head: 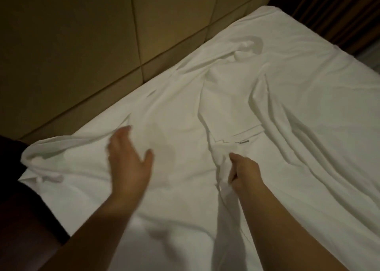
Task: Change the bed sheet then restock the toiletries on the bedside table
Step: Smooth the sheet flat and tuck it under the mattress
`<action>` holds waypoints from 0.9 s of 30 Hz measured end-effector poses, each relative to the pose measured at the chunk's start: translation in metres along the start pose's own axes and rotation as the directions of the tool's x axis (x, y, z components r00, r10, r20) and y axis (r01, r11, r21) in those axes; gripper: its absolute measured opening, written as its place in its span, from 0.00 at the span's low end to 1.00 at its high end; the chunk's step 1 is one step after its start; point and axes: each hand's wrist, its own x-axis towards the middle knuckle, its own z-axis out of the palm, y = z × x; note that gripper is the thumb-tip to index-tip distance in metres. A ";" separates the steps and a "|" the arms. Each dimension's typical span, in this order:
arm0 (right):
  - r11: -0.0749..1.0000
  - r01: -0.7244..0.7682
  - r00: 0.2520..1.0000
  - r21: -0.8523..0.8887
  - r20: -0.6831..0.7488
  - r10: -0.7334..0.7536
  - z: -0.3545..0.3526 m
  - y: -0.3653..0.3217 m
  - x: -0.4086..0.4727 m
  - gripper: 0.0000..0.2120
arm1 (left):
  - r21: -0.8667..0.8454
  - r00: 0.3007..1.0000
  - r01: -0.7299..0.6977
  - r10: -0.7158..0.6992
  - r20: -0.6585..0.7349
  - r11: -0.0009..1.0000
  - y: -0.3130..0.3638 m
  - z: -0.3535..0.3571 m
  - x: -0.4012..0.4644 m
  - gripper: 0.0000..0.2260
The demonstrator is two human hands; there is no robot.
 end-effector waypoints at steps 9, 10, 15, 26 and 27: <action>0.571 0.747 0.661 -0.340 0.472 -0.583 -0.013 0.011 -0.048 0.19 | -0.307 0.450 0.861 -0.329 0.830 0.405 0.140 0.090 0.005 0.19; 0.527 0.776 0.629 -0.346 0.486 -0.607 -0.016 0.014 -0.050 0.21 | -0.373 0.473 0.873 -0.355 0.806 0.315 0.137 0.091 0.011 0.19; 0.387 0.726 0.676 -0.568 0.485 -0.555 -0.022 0.025 -0.046 0.18 | -0.629 0.605 0.770 -0.430 0.671 0.101 0.125 0.074 0.038 0.13; 0.021 0.701 0.680 -0.712 0.660 -0.321 0.030 0.028 -0.094 0.10 | 0.079 0.807 0.405 -0.396 0.438 0.911 0.026 -0.101 0.096 0.13; 0.013 0.737 0.648 -0.676 0.701 -0.296 0.039 0.034 -0.101 0.08 | 0.320 0.810 0.332 -0.442 0.386 0.887 0.013 -0.119 0.100 0.12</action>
